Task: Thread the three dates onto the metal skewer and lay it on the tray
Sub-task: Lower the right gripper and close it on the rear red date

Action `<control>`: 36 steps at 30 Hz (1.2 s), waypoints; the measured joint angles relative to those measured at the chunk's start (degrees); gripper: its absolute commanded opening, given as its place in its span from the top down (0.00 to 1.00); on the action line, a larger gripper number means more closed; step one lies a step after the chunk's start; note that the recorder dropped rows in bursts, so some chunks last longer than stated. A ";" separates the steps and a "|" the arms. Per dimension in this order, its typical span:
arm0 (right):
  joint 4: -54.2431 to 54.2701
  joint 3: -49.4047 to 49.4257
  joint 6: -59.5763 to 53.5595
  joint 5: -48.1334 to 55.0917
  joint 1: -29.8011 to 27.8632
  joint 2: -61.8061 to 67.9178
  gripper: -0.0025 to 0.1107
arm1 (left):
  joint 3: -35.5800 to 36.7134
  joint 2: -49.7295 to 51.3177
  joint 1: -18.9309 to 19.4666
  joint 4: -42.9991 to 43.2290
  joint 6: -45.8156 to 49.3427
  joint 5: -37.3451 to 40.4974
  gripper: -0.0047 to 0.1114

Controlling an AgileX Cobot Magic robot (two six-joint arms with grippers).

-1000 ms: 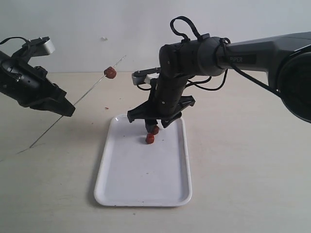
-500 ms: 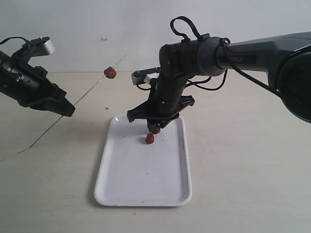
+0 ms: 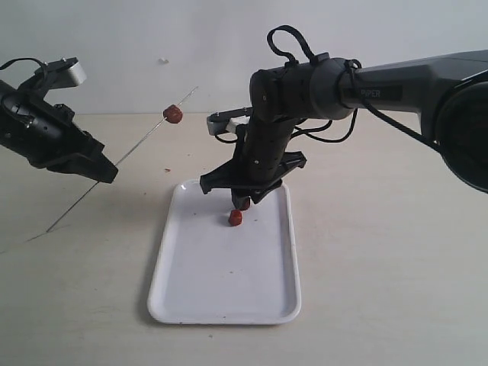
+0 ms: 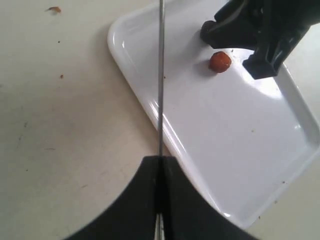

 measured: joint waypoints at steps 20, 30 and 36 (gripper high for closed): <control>0.00 0.00 -0.02 -2.07 0.00 0.00 0.60 | 0.00 0.00 0.00 0.00 0.00 0.00 0.96; 0.00 -0.33 -0.38 -3.73 0.00 1.52 0.60 | 0.00 0.00 0.00 -0.26 0.00 0.00 0.96; 0.00 -0.36 -0.49 -3.97 0.00 1.64 0.64 | 0.00 0.00 0.00 -0.37 0.00 0.00 0.96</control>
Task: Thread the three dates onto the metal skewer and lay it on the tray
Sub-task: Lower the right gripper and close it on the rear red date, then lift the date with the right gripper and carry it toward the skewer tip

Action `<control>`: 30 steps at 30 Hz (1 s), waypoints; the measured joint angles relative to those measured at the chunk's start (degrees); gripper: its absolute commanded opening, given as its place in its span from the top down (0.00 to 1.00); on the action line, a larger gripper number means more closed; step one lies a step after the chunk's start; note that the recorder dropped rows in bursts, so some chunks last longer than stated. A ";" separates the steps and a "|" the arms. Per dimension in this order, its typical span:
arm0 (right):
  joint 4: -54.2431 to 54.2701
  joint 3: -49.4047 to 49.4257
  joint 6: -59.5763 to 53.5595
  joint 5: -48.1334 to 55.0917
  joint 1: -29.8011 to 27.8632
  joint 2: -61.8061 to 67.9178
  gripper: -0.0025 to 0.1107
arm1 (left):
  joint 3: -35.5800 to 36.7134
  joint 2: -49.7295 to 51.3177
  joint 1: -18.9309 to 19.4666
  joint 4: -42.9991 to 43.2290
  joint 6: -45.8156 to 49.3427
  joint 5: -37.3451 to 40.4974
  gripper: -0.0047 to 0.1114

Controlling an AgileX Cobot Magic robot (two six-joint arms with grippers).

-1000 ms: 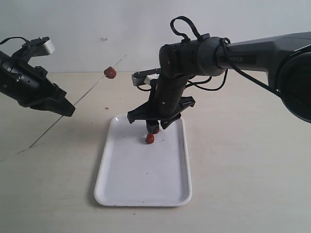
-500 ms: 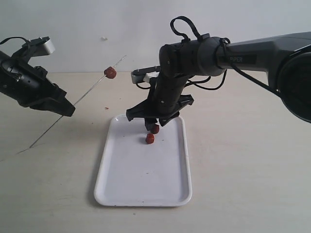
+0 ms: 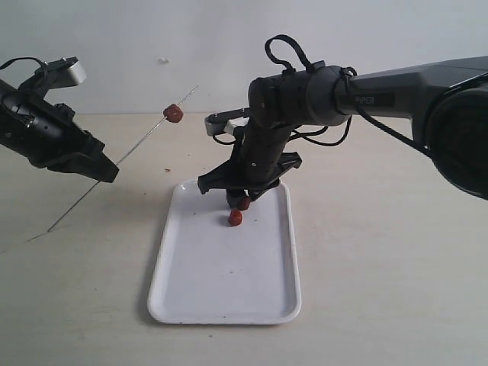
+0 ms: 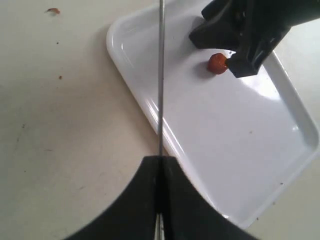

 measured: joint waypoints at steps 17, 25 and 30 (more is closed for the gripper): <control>0.00 0.00 0.00 1.25 0.00 -0.59 0.71 | 0.00 0.00 0.00 -0.71 0.59 0.00 0.96; 0.00 0.00 0.00 1.49 0.00 -1.50 0.72 | 0.00 0.00 0.00 -0.71 0.59 0.00 0.96; 0.00 0.00 0.00 3.06 0.00 -1.84 0.72 | 0.00 0.00 0.00 -0.71 0.59 0.00 0.96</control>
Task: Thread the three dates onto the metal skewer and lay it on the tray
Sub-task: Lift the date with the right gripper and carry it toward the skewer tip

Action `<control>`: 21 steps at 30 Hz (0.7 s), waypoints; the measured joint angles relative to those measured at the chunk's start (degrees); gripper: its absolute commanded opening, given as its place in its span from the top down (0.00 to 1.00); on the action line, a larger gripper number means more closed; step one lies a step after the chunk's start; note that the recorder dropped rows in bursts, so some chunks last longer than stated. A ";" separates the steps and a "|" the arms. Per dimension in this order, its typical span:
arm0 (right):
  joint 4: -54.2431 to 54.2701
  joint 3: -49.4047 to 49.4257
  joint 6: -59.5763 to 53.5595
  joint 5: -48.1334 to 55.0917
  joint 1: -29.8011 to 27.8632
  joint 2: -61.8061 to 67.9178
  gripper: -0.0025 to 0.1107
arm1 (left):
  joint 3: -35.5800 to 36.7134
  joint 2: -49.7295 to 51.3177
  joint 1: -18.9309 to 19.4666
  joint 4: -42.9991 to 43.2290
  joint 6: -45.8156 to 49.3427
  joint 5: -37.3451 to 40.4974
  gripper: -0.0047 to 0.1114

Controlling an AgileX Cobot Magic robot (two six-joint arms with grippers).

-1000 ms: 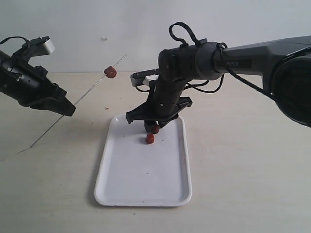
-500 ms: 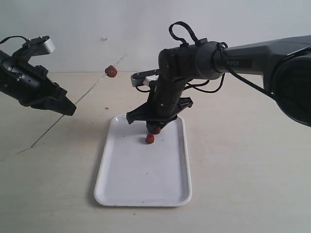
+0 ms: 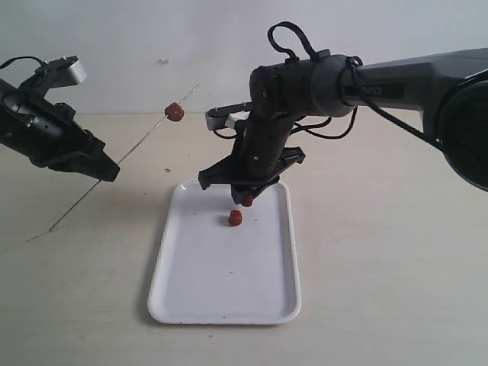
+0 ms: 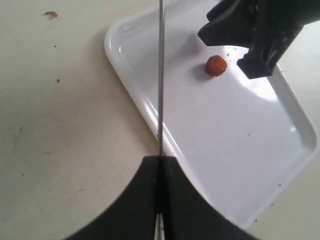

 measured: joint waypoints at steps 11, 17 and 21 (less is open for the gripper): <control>-0.48 0.00 0.00 5.04 0.00 -3.98 0.72 | 0.00 0.62 0.00 -0.13 0.15 0.00 0.96; -3.84 0.00 1.00 11.05 0.00 -7.99 0.72 | 0.00 0.78 0.00 -0.23 0.19 0.11 0.96; -7.97 0.00 2.71 15.28 0.00 -10.50 0.72 | 0.00 0.78 0.00 -0.23 0.19 0.44 0.96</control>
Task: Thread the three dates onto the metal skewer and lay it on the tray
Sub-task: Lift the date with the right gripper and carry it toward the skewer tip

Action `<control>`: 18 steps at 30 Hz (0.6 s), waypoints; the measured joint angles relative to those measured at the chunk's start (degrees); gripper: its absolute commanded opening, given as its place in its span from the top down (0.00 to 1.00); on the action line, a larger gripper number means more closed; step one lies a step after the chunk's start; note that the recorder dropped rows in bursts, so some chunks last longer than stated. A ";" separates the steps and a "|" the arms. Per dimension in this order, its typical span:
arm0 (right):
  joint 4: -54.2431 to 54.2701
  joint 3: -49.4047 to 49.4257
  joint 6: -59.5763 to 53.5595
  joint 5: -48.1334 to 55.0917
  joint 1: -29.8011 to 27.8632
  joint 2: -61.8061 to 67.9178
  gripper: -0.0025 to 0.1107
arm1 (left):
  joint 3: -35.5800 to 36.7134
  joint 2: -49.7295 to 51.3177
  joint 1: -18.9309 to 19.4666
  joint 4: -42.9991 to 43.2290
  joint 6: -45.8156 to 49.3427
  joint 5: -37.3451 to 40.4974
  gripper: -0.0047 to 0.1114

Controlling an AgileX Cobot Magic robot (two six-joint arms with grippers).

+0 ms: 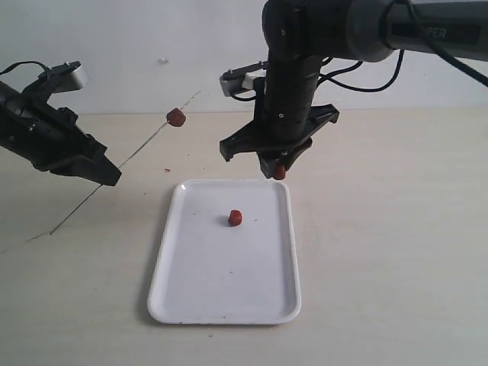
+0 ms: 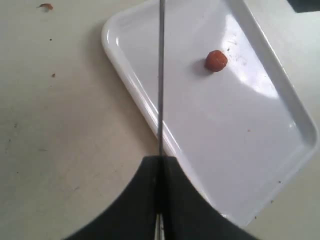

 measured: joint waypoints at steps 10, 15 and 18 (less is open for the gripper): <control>-2.92 0.00 2.62 6.97 0.00 -0.93 0.72 | 0.00 0.00 0.00 0.00 0.00 0.98 0.96; -2.92 0.74 1.80 6.97 0.00 -1.72 0.72 | 0.00 0.00 0.00 0.00 0.00 1.10 0.96; -2.82 3.44 1.67 6.82 -0.32 -4.28 0.72 | 0.00 0.00 0.00 0.00 0.00 1.10 0.96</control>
